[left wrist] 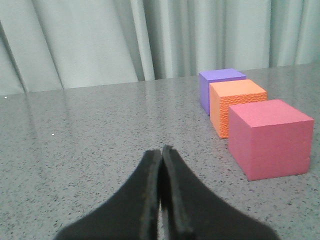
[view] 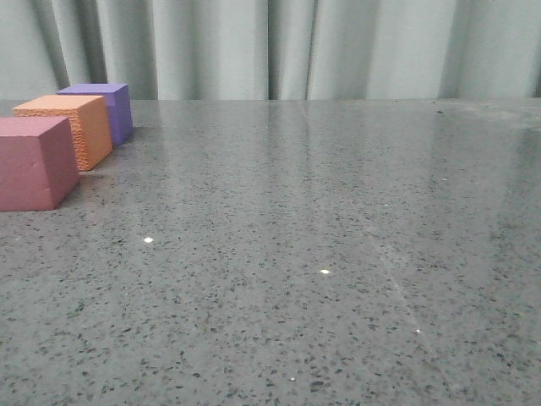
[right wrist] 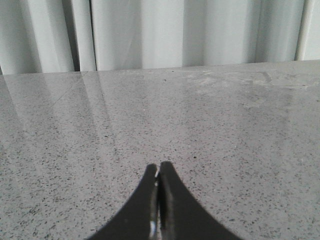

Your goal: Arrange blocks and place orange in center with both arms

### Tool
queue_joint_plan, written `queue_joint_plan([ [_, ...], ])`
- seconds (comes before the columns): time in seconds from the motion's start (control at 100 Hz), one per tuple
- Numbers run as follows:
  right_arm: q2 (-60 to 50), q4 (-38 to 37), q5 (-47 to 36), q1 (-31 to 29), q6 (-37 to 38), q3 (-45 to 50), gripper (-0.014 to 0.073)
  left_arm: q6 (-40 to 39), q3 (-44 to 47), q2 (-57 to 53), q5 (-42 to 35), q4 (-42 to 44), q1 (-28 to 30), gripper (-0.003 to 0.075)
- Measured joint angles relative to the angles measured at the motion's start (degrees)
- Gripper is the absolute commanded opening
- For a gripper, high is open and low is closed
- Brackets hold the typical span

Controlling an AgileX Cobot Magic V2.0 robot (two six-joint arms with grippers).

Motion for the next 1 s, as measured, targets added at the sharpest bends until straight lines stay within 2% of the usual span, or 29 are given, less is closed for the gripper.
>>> queue_joint_plan([
  [1.0,0.0,0.0,0.0,0.0,0.0,0.0,-0.0067,0.0,0.0,0.0,0.0,-0.5,0.7,-0.0019],
])
